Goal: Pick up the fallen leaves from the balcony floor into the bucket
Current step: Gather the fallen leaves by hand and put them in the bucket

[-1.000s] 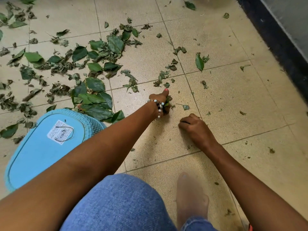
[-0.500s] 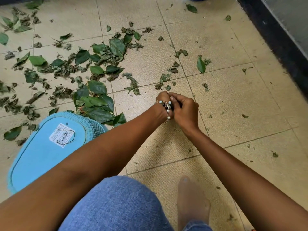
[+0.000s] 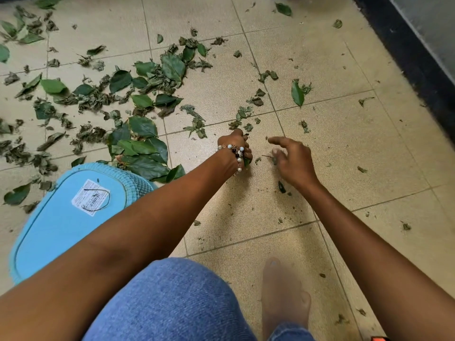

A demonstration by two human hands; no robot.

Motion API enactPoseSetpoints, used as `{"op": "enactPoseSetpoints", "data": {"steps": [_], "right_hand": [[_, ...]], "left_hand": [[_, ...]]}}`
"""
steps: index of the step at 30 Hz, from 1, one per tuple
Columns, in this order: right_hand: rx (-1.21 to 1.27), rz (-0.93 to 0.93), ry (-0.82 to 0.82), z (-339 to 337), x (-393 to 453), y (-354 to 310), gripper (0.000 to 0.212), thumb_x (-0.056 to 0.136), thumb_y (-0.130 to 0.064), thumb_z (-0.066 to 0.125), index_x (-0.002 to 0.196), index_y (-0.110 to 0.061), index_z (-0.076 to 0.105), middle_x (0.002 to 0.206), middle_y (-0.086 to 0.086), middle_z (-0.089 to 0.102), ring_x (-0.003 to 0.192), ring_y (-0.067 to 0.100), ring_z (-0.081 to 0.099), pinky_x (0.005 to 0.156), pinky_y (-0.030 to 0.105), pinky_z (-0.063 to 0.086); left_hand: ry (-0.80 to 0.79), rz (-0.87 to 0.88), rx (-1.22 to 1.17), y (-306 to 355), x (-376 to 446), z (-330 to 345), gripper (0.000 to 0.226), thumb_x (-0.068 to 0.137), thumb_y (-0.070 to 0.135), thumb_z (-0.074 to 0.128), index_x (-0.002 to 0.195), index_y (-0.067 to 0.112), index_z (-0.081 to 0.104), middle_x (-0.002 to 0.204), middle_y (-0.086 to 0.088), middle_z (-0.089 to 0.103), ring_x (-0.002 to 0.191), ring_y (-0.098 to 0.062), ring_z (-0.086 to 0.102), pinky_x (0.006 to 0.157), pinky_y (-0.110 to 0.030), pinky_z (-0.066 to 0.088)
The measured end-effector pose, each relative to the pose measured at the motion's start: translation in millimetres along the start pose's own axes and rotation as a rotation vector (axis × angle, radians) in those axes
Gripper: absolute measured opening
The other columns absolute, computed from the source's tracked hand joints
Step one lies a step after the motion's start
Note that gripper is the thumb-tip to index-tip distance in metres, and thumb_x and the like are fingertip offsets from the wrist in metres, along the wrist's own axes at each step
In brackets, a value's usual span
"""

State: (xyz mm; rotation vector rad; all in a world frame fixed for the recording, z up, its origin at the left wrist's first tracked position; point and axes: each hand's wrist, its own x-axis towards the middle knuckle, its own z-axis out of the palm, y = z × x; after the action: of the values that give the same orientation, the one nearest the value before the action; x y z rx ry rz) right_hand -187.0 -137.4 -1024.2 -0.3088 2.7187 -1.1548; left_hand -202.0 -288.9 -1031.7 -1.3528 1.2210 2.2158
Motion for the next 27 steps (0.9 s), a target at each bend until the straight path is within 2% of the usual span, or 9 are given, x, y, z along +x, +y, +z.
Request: {"op": "enactPoseSetpoints", "data": {"steps": [3,5,11,14,17,20,21,23,27], "right_hand": [[-0.457,-0.064,-0.343,10,-14,19,0.057,0.097,-0.01,0.05,0.149,-0.022,0.033,0.16,0.007,0.02,0.146,0.033,0.016,0.118,0.047,0.017],[-0.612,-0.169,-0.377,16,-25,27,0.063,0.098,-0.004,0.044,0.154,-0.018,0.019,0.162,0.009,0.007,0.149,0.03,0.006,0.121,0.044,0.012],[-0.719,-0.251,-0.342,14,-52,26,0.059,0.098,0.005,0.036,0.153,-0.004,0.014,0.162,0.013,0.008,0.148,0.028,0.009,0.119,0.035,0.014],[-0.79,-0.209,-0.316,14,-65,19,0.065,0.094,0.01,0.043,0.152,0.0,0.015,0.16,0.016,0.012,0.146,0.032,0.015,0.114,0.039,0.034],[-0.79,-0.149,-0.254,17,-65,11,0.049,0.092,0.009,0.047,0.14,0.003,0.04,0.148,0.018,0.039,0.135,0.034,0.033,0.095,0.039,0.048],[-0.766,-0.236,-0.184,19,-52,14,0.023,0.082,0.009,0.065,0.103,0.002,0.066,0.111,0.015,0.064,0.111,0.033,0.055,0.071,0.036,0.054],[-0.716,-0.254,-0.181,20,-44,15,0.021,0.081,0.007,0.066,0.101,0.001,0.068,0.109,0.014,0.065,0.108,0.031,0.056,0.072,0.035,0.053],[-0.617,-0.282,-0.212,21,-27,9,0.032,0.087,0.003,0.061,0.117,-0.006,0.066,0.125,0.013,0.06,0.116,0.029,0.051,0.086,0.033,0.048],[-0.562,-0.259,-0.293,33,-6,-7,0.054,0.094,0.0,0.053,0.143,-0.021,0.045,0.155,0.013,0.031,0.139,0.031,0.03,0.11,0.038,0.034]], "left_hand": [[-0.014,0.021,-0.031,-1,-3,-2,0.03,0.095,0.013,0.039,0.067,0.008,0.046,0.034,0.004,0.031,0.024,-0.007,0.022,0.036,-0.007,0.022],[-0.013,0.046,-0.012,-2,1,-2,0.03,0.094,0.013,0.041,0.066,0.006,0.048,0.035,0.004,0.033,0.026,-0.008,0.023,0.037,-0.008,0.022],[-0.005,0.086,0.043,0,2,-9,0.029,0.093,0.01,0.044,0.065,0.003,0.05,0.04,0.0,0.046,0.027,-0.008,0.025,0.033,-0.01,0.02],[-0.006,0.106,0.033,3,0,-11,0.026,0.092,0.01,0.046,0.068,0.002,0.051,0.042,-0.001,0.052,0.028,-0.008,0.028,0.034,-0.011,0.021],[-0.021,0.117,0.036,3,2,-14,0.024,0.093,0.013,0.048,0.072,0.001,0.053,0.043,-0.001,0.053,0.028,-0.007,0.028,0.033,-0.011,0.021],[-0.024,0.112,0.078,2,2,-17,0.026,0.094,0.018,0.05,0.078,-0.002,0.057,0.042,0.0,0.053,0.028,-0.007,0.029,0.032,-0.012,0.022],[-0.027,0.113,0.087,1,2,-18,0.027,0.094,0.019,0.051,0.081,-0.003,0.058,0.042,0.0,0.053,0.028,-0.008,0.03,0.032,-0.012,0.022],[-0.036,0.104,0.103,2,0,-21,0.025,0.094,0.017,0.051,0.089,-0.005,0.059,0.042,-0.001,0.053,0.027,-0.009,0.03,0.033,-0.011,0.022],[-0.049,0.08,0.11,5,-1,-27,0.02,0.092,0.011,0.049,0.095,-0.006,0.058,0.047,-0.005,0.055,0.027,-0.009,0.03,0.032,-0.012,0.021]]}}
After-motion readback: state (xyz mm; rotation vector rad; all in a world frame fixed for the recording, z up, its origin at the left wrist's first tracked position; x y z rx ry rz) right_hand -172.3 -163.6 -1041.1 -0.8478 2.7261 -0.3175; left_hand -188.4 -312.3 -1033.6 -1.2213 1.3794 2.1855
